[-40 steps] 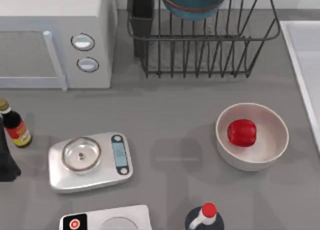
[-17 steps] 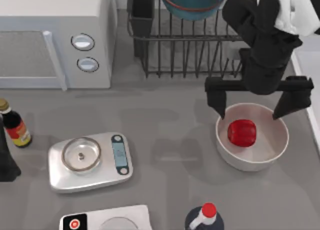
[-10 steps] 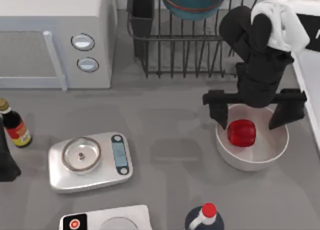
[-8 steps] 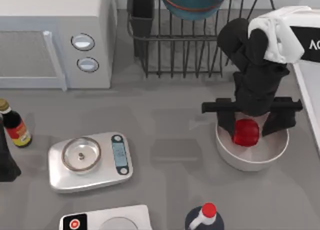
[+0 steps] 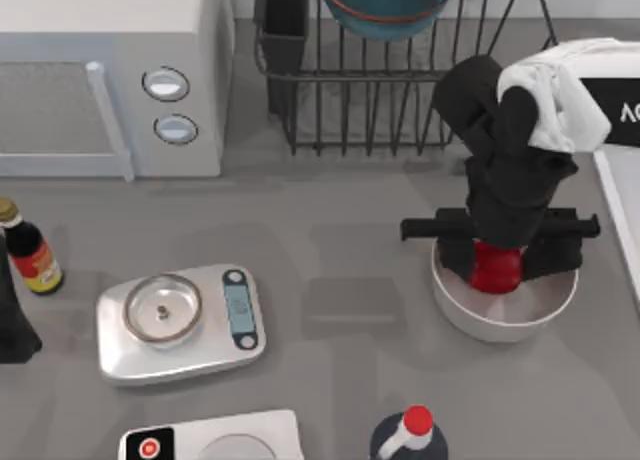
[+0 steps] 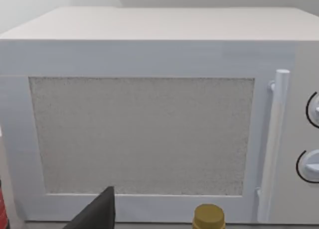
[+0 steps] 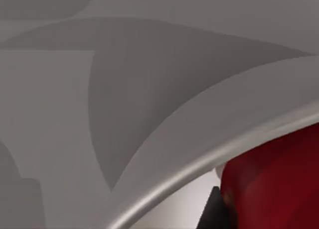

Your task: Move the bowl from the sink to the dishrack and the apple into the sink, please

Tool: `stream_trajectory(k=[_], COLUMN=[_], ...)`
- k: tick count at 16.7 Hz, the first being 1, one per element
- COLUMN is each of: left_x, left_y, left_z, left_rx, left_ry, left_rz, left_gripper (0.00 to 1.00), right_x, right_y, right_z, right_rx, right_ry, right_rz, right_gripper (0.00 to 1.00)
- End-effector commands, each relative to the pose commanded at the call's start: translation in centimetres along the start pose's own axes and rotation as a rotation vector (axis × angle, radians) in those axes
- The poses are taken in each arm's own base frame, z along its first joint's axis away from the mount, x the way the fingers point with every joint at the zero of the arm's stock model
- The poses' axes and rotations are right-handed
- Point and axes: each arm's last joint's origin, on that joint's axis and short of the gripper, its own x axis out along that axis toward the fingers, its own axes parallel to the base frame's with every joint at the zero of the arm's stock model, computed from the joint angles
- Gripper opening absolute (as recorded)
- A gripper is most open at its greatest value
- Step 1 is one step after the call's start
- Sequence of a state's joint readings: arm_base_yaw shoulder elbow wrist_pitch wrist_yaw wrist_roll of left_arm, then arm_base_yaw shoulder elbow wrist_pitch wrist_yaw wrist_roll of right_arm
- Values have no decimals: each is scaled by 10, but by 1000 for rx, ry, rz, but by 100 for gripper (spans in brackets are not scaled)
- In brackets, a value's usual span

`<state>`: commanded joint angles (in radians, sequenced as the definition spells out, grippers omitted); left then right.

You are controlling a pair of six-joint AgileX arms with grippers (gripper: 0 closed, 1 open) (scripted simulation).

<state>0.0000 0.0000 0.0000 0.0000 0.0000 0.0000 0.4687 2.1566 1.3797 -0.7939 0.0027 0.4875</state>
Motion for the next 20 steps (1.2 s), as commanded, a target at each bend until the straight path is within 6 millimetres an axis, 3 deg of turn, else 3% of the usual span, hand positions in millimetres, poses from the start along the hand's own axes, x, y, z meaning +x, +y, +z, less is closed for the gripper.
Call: stream_trajectory(k=[1,14,20], left_x=[0,0,0], left_y=[0,0,0], left_z=[0,0,0], left_rx=[0,0,0], left_ry=[0,0,0], left_rz=[0,0,0], left_gripper=[100,100,100], right_x=[0,0,0], right_y=[0,0,0], right_z=[0,0,0], right_rx=[0,0,0], right_ry=[0,0,0], right_rz=[0,0,0], right_gripper=[100,2,0])
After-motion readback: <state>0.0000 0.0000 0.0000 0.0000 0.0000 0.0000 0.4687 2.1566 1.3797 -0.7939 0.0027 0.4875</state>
